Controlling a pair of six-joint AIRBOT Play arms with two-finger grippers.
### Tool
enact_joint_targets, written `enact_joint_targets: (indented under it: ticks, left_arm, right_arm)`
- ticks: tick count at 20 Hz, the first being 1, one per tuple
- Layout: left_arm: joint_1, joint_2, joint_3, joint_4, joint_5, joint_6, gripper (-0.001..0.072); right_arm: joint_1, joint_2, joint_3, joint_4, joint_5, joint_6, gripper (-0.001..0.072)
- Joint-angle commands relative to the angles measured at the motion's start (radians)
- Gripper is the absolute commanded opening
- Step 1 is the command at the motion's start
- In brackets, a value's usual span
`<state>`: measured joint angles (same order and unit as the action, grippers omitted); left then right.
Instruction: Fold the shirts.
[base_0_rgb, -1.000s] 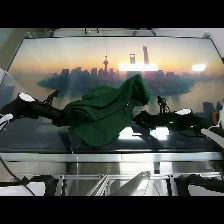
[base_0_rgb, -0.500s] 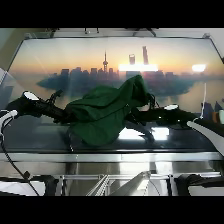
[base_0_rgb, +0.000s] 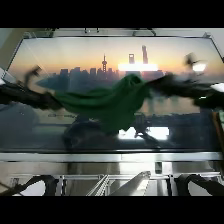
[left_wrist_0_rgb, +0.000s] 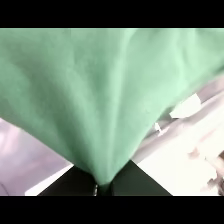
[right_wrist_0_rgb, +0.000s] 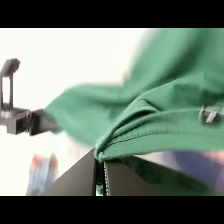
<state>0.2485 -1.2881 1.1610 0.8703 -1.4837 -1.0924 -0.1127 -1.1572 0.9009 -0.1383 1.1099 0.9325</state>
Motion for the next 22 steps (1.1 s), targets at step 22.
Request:
enact_joint_targets:
  ticks: [22]
  left_arm:
    - [0.063,-0.049,0.328,-0.177,-0.296,-0.002,0.0025]
  right_arm:
    - [-0.255,0.146,0.104,-0.264,-0.035,0.001,0.0020]
